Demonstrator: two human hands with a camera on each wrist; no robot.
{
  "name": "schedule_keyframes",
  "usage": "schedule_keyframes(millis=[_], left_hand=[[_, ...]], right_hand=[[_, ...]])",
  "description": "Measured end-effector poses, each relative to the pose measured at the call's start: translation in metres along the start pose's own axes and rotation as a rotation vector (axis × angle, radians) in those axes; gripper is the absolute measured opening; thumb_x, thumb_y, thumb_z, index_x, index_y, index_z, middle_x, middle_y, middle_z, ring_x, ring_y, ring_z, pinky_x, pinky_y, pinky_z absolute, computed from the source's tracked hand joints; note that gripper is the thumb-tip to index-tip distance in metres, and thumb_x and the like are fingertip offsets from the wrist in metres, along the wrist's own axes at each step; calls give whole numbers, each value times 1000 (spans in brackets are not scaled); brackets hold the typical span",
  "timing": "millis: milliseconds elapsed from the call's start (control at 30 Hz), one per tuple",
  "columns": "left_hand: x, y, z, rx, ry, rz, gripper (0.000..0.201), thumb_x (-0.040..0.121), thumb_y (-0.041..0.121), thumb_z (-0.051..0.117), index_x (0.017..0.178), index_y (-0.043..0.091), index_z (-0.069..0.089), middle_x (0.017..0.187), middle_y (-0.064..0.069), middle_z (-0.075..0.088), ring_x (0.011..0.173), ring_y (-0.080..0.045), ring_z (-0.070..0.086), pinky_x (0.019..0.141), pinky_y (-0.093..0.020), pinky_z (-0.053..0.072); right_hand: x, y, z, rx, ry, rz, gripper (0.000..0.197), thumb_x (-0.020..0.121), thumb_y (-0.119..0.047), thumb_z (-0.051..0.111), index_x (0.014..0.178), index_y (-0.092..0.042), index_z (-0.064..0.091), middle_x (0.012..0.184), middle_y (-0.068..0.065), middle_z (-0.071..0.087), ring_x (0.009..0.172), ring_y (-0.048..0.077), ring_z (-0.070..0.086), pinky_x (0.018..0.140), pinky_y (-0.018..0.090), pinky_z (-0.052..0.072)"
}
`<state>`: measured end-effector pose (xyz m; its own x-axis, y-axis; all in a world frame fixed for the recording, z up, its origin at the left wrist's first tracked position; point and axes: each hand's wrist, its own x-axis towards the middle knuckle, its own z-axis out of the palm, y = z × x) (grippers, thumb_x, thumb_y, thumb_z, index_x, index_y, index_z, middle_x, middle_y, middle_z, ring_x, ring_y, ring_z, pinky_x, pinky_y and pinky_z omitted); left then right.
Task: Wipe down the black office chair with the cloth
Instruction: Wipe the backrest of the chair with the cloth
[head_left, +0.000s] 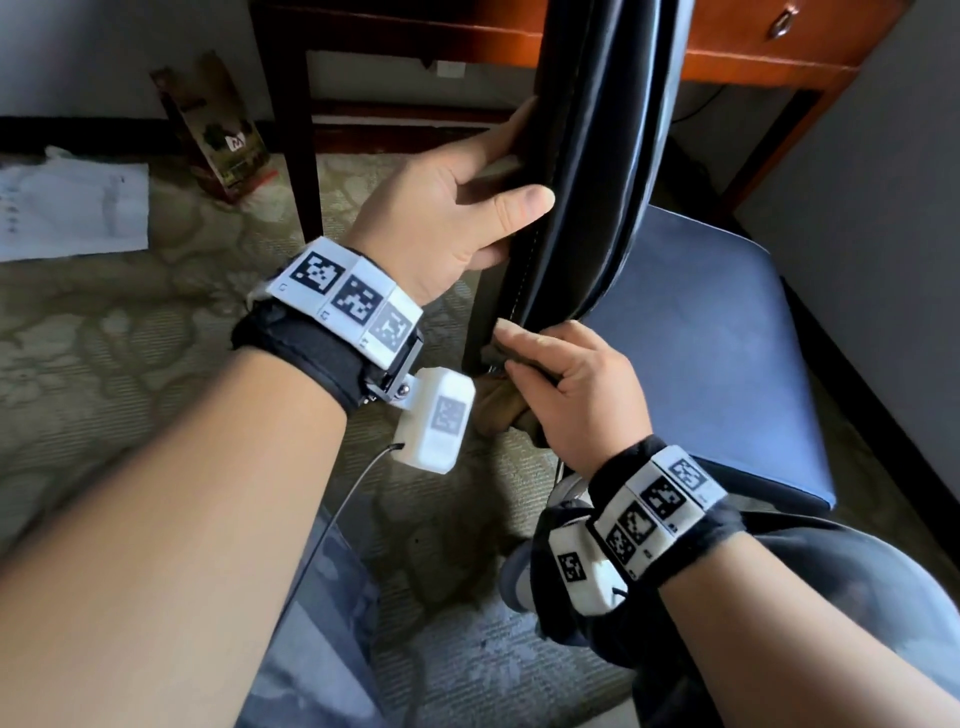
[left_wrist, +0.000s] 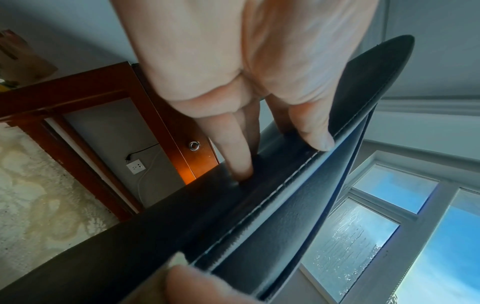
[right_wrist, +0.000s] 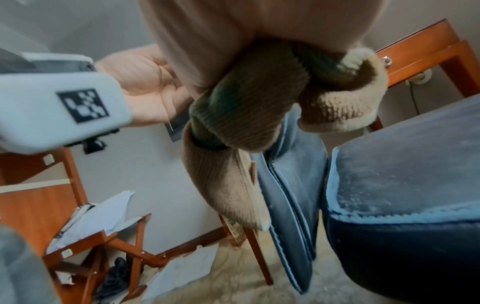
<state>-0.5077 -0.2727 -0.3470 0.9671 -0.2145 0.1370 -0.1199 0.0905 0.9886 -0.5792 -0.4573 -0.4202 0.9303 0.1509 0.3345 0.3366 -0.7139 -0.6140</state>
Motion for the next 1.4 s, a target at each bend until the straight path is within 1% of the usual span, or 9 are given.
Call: schedule_keyframes(millis=[133, 333, 467, 667, 767, 933, 1067, 1200, 1400], left_hand=[[-1, -4, 0, 39, -17, 28, 61, 94, 32, 78, 147, 47, 53, 132, 20, 70, 130, -12, 64, 101, -56, 57], [-2, -10, 1, 8, -27, 27, 61, 97, 17, 74, 148, 42, 50, 130, 15, 73, 123, -6, 67, 100, -45, 59], [-1, -16, 0, -41, -39, 24, 61, 97, 11, 73, 147, 38, 50, 128, 17, 73, 125, -4, 64, 107, -51, 54], [-2, -21, 1, 8, -43, 81, 68, 90, 28, 80, 152, 26, 53, 144, 7, 66, 140, -12, 56, 117, -54, 44], [-3, -23, 3, 8, -24, 85, 65, 90, 29, 80, 150, 30, 56, 142, 9, 67, 138, -11, 57, 116, -54, 46], [-6, -26, 2, -39, -25, 64, 62, 94, 16, 76, 151, 29, 53, 141, 7, 68, 137, -13, 58, 114, -53, 48], [-9, -32, 2, 37, -47, 55, 69, 94, 18, 77, 155, 26, 48, 146, 10, 63, 138, -7, 56, 120, -51, 43], [-11, -35, 2, 89, -45, 45, 70, 94, 15, 78, 154, 34, 46, 139, 20, 66, 134, -2, 59, 118, -44, 45], [-11, -40, 1, 55, -52, 28, 70, 94, 13, 77, 152, 38, 47, 141, 16, 66, 136, -3, 57, 116, -50, 47]], right_hand=[[4, -14, -13, 28, 100, -139, 33, 93, -14, 75, 124, -26, 75, 103, -7, 66, 97, 4, 65, 87, 21, 55], [9, -3, -5, -9, 137, -127, 33, 92, -15, 76, 123, -27, 76, 103, -11, 64, 96, -1, 61, 86, 18, 53], [-2, 14, 8, -23, 2, -20, 33, 92, -19, 76, 122, -34, 76, 100, -12, 64, 92, 4, 64, 83, 32, 58], [2, -2, -12, 42, 121, -125, 33, 93, -17, 76, 125, -27, 75, 102, -6, 67, 95, 8, 66, 83, 28, 57], [4, 5, -7, 12, 110, -106, 33, 93, -17, 76, 123, -29, 76, 103, -8, 66, 95, 6, 65, 84, 29, 57], [-10, 22, 14, -59, -96, 21, 33, 93, -23, 75, 123, -38, 75, 102, -17, 62, 94, 3, 63, 87, 33, 57], [-8, 4, -1, 33, 7, -96, 34, 92, -19, 77, 124, -30, 75, 101, -10, 66, 94, 5, 66, 83, 27, 56], [3, 2, -10, 92, 116, -119, 33, 92, -16, 77, 123, -27, 76, 98, -5, 66, 92, 8, 66, 79, 29, 57], [-6, 25, 12, 59, -51, 42, 32, 91, -21, 77, 120, -37, 76, 97, -17, 64, 93, -1, 64, 86, 23, 54]])
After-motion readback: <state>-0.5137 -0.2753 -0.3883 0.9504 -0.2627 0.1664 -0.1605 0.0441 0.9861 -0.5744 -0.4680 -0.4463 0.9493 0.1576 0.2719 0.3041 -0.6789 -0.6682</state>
